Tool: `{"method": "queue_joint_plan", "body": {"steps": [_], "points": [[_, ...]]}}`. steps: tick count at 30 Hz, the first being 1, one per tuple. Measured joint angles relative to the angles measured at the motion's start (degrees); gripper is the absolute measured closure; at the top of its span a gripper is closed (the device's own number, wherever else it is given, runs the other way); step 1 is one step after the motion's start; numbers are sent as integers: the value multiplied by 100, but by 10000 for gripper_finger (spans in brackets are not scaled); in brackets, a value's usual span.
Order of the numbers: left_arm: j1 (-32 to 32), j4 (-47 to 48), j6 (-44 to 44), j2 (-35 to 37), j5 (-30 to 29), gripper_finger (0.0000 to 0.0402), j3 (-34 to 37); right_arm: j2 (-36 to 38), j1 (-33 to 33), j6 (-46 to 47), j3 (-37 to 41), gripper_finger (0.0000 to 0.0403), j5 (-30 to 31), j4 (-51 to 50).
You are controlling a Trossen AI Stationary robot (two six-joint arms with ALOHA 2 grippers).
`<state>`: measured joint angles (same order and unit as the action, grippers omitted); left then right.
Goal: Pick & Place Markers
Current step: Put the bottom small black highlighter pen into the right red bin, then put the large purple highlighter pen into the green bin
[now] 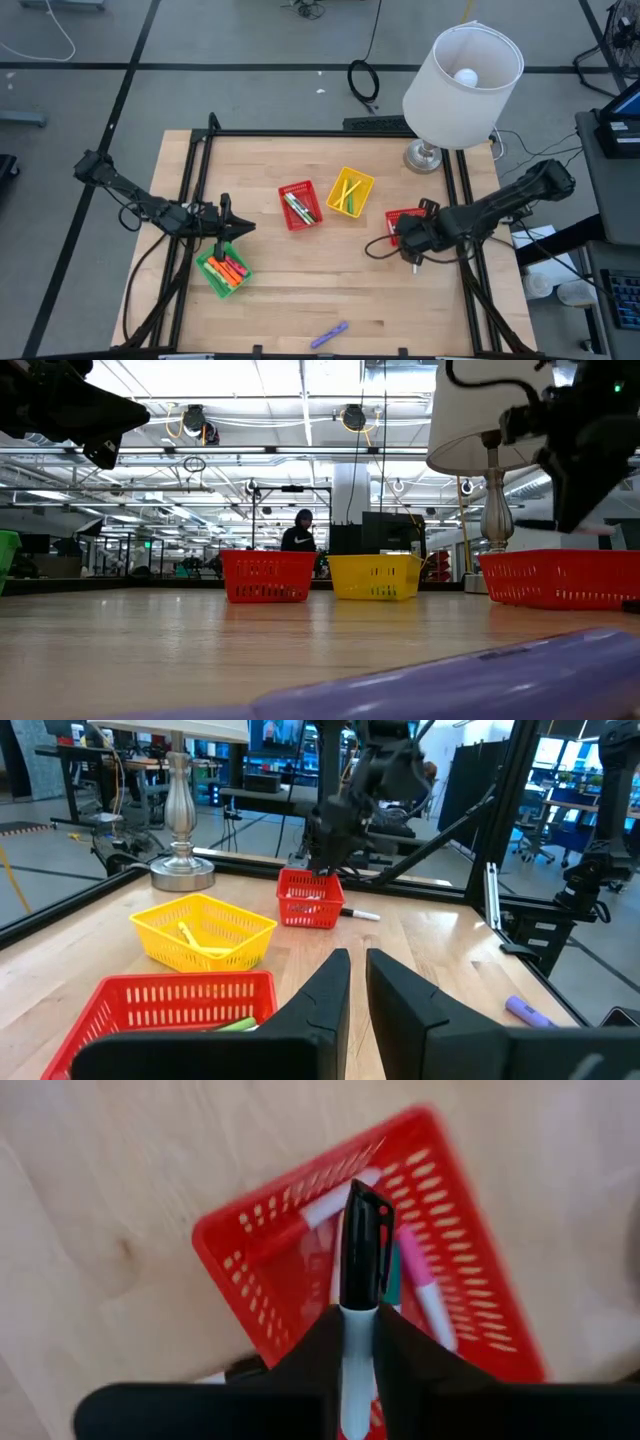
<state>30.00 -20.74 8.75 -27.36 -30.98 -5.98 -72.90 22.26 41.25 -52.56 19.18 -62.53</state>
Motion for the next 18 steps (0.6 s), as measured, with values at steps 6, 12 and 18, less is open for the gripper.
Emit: {"method": "queue_joint_plan", "body": {"steps": [6,12,18], "points": [[0,0,2,1,0,355,0,0,-184,266,265,288,-135,9],[-1,-1,2,-1,0,355,0,96,-203,305,199,232,-136,-7],[0,-3,1,0,0,355,0,675,400,-781,-351,244,108,1606]]}}
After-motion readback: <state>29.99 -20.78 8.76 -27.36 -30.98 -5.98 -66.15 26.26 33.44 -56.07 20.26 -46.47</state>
